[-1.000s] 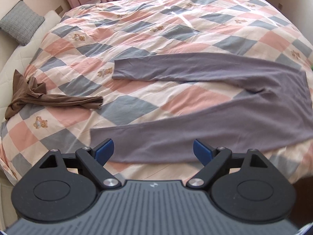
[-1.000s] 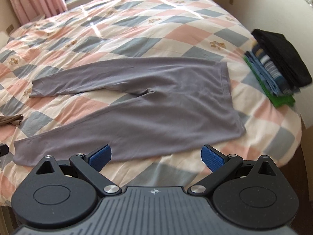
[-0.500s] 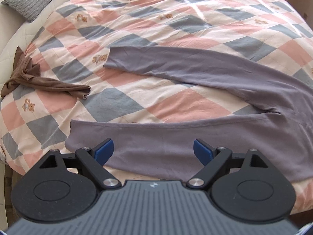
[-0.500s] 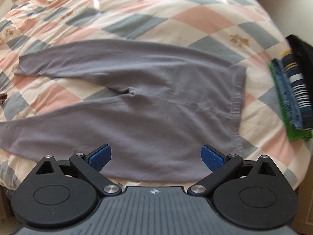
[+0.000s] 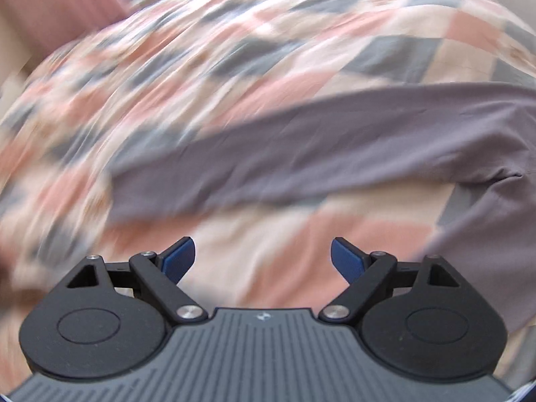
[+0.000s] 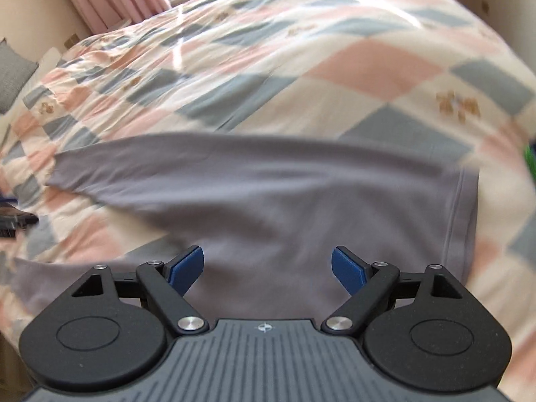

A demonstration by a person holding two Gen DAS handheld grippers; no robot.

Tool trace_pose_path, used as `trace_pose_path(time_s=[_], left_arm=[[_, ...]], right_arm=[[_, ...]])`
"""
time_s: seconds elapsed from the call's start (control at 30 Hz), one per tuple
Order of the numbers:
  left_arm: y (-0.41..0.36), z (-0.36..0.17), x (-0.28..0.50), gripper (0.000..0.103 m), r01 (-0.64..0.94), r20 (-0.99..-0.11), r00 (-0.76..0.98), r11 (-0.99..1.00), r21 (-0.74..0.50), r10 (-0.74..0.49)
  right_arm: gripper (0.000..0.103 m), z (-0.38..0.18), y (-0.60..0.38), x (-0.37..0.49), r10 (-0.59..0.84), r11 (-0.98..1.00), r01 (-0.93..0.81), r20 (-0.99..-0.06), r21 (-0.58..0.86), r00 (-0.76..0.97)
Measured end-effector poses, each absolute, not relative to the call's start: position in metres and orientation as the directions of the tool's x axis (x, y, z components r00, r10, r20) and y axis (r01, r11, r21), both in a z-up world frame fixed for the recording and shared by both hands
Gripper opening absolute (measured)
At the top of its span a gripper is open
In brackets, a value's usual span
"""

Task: Fold clothes
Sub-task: 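Grasp a trouser leg hem with the right gripper while the left gripper grasps the other hem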

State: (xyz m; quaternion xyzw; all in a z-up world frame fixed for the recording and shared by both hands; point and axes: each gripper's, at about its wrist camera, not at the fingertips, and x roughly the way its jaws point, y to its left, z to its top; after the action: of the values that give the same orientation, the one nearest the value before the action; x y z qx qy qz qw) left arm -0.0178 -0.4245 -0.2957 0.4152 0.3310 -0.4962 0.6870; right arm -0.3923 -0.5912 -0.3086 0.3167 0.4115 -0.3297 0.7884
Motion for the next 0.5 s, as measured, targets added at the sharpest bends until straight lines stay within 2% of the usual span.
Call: trace_pose_path(time_s=[0.07,0.17,0.27,0.33,0.5], left_arm=[[-0.453,-0.312,0.002,0.082,0.97,-0.855,0.237,0.057,0.238,-0.462],[-0.495,-0.331,0.038,0.081,0.973,-0.862,0.143,-0.088,0.211,-0.487],[-0.53,-0.351,0.075,0.079,0.965,-0.881,0.088,-0.179,0.191,-0.466],[-0.547,-0.364,0.094,0.07,0.957,-0.897,0.054,-0.233,0.171,-0.438],[-0.578,-0.396,0.135,0.068,0.93,-0.938,-0.022,-0.352,0.107,-0.345]], right_arm=[[0.086,-0.319,-0.619,-0.383,-0.267,0.623,0.759,-0.861,0.189,0.433],[0.086,-0.333,-0.66,-0.368,-0.261,0.673,0.719,-0.852,0.176,0.453],[0.084,-0.35,-0.698,-0.348,-0.203,0.721,0.663,-0.853,0.201,0.48],[0.079,-0.36,-0.716,-0.332,-0.16,0.764,0.616,-0.866,0.195,0.473],[0.078,-0.38,-0.747,-0.307,-0.062,0.802,0.553,-0.89,0.225,0.453]])
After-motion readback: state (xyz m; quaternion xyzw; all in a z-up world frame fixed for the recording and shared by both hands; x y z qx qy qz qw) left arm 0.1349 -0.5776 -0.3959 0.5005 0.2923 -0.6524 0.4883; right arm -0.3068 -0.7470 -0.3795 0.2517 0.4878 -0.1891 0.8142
